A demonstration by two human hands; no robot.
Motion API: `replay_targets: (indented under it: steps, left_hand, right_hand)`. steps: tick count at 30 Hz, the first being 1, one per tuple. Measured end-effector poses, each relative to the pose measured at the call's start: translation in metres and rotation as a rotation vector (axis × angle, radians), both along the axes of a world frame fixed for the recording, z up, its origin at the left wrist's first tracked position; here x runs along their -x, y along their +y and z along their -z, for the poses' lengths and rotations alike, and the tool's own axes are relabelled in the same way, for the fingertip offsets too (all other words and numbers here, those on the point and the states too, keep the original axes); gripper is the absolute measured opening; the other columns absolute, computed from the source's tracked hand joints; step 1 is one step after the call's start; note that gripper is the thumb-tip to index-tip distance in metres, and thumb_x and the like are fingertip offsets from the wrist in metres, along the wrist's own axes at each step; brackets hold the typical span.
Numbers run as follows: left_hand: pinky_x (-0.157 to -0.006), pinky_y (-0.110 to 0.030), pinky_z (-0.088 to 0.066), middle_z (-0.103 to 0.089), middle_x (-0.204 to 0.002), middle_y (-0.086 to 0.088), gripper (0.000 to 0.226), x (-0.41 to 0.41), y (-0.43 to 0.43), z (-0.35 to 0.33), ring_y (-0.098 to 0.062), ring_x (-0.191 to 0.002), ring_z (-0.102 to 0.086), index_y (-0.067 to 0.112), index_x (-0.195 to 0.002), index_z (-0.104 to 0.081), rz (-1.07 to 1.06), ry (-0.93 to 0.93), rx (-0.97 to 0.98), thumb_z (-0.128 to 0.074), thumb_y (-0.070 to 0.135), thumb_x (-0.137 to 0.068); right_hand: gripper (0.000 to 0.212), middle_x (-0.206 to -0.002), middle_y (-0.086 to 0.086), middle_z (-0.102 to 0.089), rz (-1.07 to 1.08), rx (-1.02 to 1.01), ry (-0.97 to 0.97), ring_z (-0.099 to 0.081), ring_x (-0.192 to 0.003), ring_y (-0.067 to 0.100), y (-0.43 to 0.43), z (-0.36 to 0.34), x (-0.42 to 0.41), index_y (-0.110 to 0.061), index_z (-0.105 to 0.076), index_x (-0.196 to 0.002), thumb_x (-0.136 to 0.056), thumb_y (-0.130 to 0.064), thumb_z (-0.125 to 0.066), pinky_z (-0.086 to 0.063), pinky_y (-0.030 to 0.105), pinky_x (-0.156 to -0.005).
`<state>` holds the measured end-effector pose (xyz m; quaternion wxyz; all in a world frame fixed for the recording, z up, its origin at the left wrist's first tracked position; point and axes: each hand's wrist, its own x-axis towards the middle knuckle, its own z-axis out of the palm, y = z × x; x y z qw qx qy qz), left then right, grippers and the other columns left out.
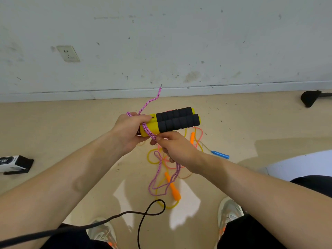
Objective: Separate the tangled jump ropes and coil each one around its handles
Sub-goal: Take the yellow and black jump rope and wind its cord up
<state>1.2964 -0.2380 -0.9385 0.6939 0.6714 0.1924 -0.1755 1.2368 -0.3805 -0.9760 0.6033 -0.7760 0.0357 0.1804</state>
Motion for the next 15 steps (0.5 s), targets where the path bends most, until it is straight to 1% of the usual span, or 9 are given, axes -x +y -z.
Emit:
replay_targets:
  steps: [3,6,8,9,11,12,13,14,15]
  left_hand:
    - [-0.068,-0.042,-0.062,-0.062,-0.121,-0.027,0.04,0.001,0.002,-0.001,-0.033,-0.093,-0.066,-0.008,-0.125,-0.054,0.043,-0.002,-0.013,-0.069,0.004,-0.089]
    - [-0.066,-0.04,-0.062,-0.065,-0.109,-0.023,0.034,0.001,0.005,-0.004,-0.031,-0.088,-0.068,-0.006,-0.12,-0.057,0.057,-0.007,0.001,-0.068,0.003,-0.089]
    - [-0.067,-0.038,-0.062,-0.067,-0.101,-0.019,0.024,-0.002,0.01,-0.008,-0.028,-0.081,-0.07,-0.002,-0.113,-0.061,0.085,-0.005,0.058,-0.066,0.003,-0.09]
    - [-0.067,-0.037,-0.062,-0.068,-0.098,-0.017,0.02,-0.003,0.014,-0.011,-0.026,-0.078,-0.071,-0.001,-0.11,-0.062,0.124,0.001,0.099,-0.064,0.003,-0.091]
    - [-0.068,-0.035,-0.062,-0.07,-0.093,-0.011,0.018,-0.005,0.023,-0.015,-0.022,-0.075,-0.071,0.005,-0.107,-0.064,0.246,0.006,0.165,-0.064,0.004,-0.089]
    - [-0.069,-0.035,-0.062,-0.07,-0.093,-0.008,0.024,-0.006,0.028,-0.017,-0.021,-0.075,-0.07,0.009,-0.108,-0.064,0.326,0.001,0.176,-0.067,0.004,-0.085]
    - [-0.071,-0.038,-0.063,-0.069,-0.095,-0.006,0.034,-0.007,0.031,-0.017,-0.021,-0.077,-0.07,0.012,-0.111,-0.063,0.407,-0.004,0.178,-0.072,0.003,-0.08]
    - [-0.072,-0.04,-0.063,-0.068,-0.096,-0.004,0.042,-0.007,0.034,-0.018,-0.022,-0.078,-0.069,0.013,-0.115,-0.062,0.482,-0.015,0.179,-0.073,0.002,-0.075]
    - [-0.069,-0.041,-0.062,-0.068,-0.097,-0.002,0.047,-0.007,0.036,-0.018,-0.021,-0.079,-0.068,0.012,-0.119,-0.061,0.542,-0.029,0.176,-0.071,0.004,-0.073]
  right_hand:
    - [0.031,-0.052,-0.016,-0.039,-0.005,0.007,-0.015,-0.037,-0.052,0.005,-0.003,0.001,-0.001,-0.015,-0.07,-0.092,-0.104,-0.03,-0.045,-0.032,0.024,-0.052]
    - [0.032,-0.056,-0.015,-0.045,-0.027,0.008,-0.063,-0.04,-0.055,0.006,-0.006,-0.002,-0.004,-0.012,-0.07,-0.087,-0.101,-0.034,-0.052,-0.034,0.023,-0.053]
    - [0.034,-0.062,-0.01,-0.05,-0.026,0.037,-0.107,-0.044,-0.06,0.009,-0.014,-0.003,-0.007,-0.016,-0.066,-0.075,-0.096,-0.042,-0.061,-0.037,0.024,-0.056]
    - [0.033,-0.062,-0.01,-0.051,-0.029,0.046,-0.127,-0.044,-0.06,0.009,-0.02,-0.003,-0.009,-0.017,-0.064,-0.072,-0.094,-0.041,-0.064,-0.037,0.024,-0.057]
    - [0.017,-0.064,-0.016,-0.057,-0.065,-0.019,-0.142,-0.045,-0.06,0.008,-0.036,-0.006,-0.011,-0.016,-0.066,-0.082,-0.095,-0.026,-0.066,-0.038,0.026,-0.058]
    - [0.009,-0.068,-0.018,-0.063,-0.108,-0.056,-0.149,-0.049,-0.062,0.007,-0.043,-0.008,-0.012,-0.018,-0.067,-0.088,-0.096,-0.014,-0.064,-0.041,0.025,-0.059]
    - [0.015,-0.076,-0.018,-0.069,-0.147,-0.082,-0.131,-0.058,-0.067,0.005,-0.049,-0.008,-0.013,-0.018,-0.068,-0.093,-0.095,-0.004,-0.061,-0.048,0.025,-0.064]
    - [0.016,-0.089,-0.012,-0.075,-0.177,-0.082,-0.097,-0.067,-0.079,0.007,-0.053,-0.008,-0.016,-0.013,-0.07,-0.098,-0.092,-0.002,-0.06,-0.055,0.031,-0.074]
    - [0.016,-0.099,0.002,-0.075,-0.203,-0.075,-0.059,-0.069,-0.09,0.016,-0.055,-0.007,-0.019,-0.003,-0.071,-0.1,-0.088,-0.007,-0.06,-0.057,0.042,-0.085]
